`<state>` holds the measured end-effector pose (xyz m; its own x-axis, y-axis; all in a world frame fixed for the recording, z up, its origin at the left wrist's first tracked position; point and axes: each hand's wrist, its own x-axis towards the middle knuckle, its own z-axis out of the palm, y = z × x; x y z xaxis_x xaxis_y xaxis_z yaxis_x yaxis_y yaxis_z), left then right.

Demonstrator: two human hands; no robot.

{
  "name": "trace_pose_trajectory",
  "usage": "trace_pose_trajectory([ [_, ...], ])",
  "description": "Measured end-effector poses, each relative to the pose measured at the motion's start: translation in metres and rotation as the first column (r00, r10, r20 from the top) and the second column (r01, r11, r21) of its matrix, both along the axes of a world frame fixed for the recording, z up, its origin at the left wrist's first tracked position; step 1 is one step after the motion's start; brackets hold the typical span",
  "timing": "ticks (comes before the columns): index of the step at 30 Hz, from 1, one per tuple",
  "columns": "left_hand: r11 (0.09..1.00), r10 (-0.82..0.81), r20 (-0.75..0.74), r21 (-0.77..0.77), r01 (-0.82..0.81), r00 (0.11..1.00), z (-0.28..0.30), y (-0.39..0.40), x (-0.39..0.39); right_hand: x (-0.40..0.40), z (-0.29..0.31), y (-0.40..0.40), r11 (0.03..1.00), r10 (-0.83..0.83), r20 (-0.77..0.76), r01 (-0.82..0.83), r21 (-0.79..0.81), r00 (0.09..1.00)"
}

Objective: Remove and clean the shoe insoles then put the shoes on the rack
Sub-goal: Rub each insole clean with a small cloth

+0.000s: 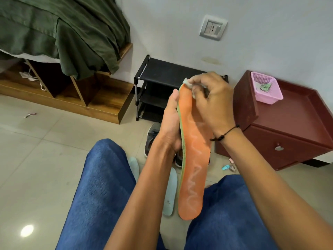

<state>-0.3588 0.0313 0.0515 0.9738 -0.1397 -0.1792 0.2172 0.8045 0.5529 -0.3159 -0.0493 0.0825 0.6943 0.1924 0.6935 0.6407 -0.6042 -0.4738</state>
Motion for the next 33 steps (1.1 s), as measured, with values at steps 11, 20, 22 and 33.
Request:
trace_pose_trajectory([
  [11, 0.996, -0.092, -0.082, -0.03, 0.089, 0.992, -0.004, 0.002, 0.001, -0.015, -0.005, -0.03, 0.961, 0.244, -0.062, -0.25, -0.121, 0.968],
  [20, 0.99, -0.081, -0.048, -0.119, 0.074, 0.996, -0.005, 0.006, 0.003, -0.013, -0.02, 0.001, 0.97, 0.16, 0.037, -0.15, -0.192, 0.986],
  [22, 0.987, -0.122, -0.054, -0.109, 0.116, 0.991, -0.01, 0.01, 0.002, -0.03, -0.03, 0.0, 0.957, 0.242, -0.04, -0.245, -0.154, 0.97],
  [33, 0.996, -0.074, -0.063, -0.049, 0.07, 0.995, -0.002, -0.002, -0.005, 0.014, -0.004, -0.018, 0.984, -0.114, -0.025, 0.11, -0.138, 0.993],
])
